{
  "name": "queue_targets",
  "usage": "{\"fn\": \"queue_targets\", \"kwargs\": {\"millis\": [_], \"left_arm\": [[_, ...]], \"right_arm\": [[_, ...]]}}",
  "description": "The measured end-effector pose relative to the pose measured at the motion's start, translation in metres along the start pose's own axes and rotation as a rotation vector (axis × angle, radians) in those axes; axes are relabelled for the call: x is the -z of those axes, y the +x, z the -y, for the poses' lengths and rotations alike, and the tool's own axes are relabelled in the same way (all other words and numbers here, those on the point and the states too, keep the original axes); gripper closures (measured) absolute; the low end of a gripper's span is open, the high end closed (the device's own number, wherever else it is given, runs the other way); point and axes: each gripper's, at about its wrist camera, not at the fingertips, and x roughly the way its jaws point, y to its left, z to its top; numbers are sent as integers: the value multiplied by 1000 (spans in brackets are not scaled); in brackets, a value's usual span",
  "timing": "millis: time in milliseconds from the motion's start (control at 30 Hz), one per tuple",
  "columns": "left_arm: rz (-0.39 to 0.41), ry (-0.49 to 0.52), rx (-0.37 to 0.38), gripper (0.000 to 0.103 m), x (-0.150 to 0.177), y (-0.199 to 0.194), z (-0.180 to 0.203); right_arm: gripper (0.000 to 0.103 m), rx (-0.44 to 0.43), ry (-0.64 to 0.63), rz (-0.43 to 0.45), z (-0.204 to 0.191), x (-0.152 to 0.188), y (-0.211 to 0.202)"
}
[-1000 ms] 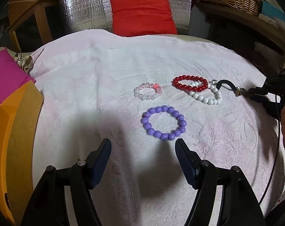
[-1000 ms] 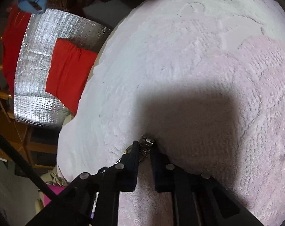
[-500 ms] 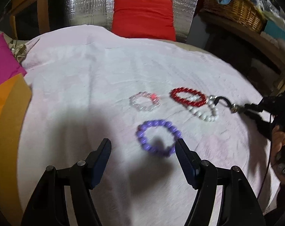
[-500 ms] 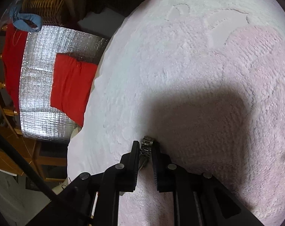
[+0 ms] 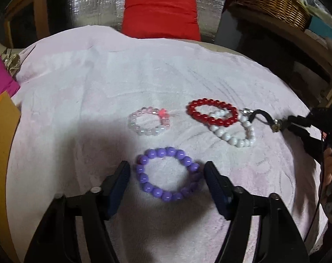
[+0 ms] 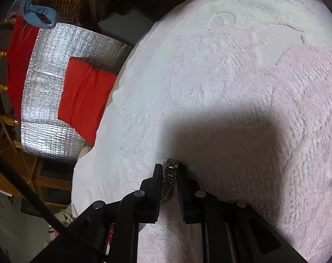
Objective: Organize jewelry
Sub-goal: 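Grasp the purple bead bracelet with the left tool while the right tool holds the watch, then lift the purple bracelet with the left tool while the right tool carries the watch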
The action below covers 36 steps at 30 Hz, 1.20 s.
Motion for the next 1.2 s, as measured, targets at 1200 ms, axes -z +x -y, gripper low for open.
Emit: {"fn": "queue_targets", "kwargs": {"millis": [1200], "left_arm": [[153, 8, 38, 83, 28, -99, -50]], "right_arm": [[96, -50, -564, 242, -122, 55, -93]]}}
